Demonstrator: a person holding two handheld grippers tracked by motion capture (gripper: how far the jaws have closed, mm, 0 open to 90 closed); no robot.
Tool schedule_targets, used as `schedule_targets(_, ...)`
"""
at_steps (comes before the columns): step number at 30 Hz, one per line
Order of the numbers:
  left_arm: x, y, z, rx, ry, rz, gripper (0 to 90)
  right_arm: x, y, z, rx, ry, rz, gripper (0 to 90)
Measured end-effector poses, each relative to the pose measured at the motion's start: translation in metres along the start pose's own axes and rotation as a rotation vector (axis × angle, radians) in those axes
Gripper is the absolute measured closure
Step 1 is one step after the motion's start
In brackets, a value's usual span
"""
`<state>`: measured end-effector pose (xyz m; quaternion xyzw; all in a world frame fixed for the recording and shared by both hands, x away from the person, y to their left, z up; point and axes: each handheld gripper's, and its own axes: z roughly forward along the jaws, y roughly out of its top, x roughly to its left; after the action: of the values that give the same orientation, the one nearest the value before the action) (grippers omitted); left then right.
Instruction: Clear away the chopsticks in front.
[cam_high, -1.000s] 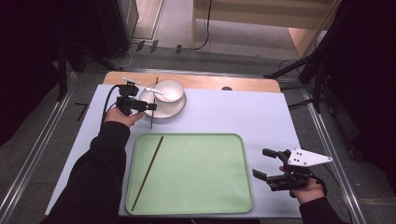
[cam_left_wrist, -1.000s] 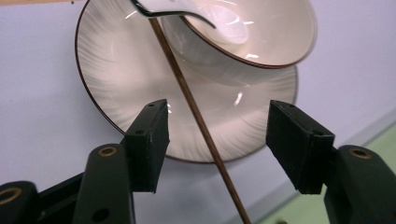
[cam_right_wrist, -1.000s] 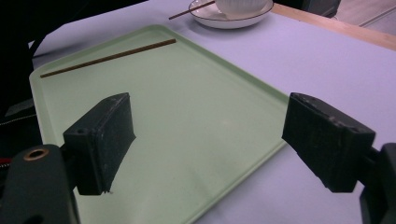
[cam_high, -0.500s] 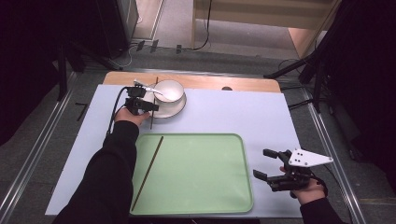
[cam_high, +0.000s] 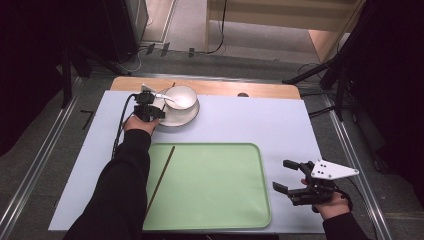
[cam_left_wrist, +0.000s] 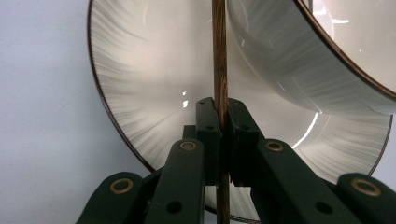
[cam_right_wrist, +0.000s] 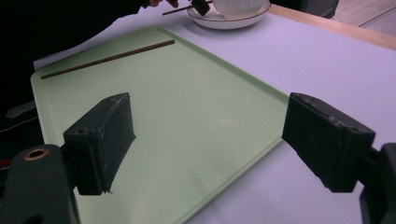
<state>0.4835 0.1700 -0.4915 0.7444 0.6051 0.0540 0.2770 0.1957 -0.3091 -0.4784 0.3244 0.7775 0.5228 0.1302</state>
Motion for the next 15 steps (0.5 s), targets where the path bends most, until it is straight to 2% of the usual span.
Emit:
schedule_targets(6,0.012,0.004,-0.018,-0.030,0.000,-0.047,86.3,-0.001,-0.001,-0.001,-0.004,0.003,0.006,16.8)
schedule_targets(11,0.027,0.004,-0.043,-0.036,0.015,-0.091,86.3,-0.001,0.000,0.000,0.002,0.003,0.000,16.8)
schedule_targets(15,0.034,0.000,-0.067,-0.031,0.010,-0.102,86.3,-0.001,0.000,0.002,0.007,0.004,0.000,16.8)
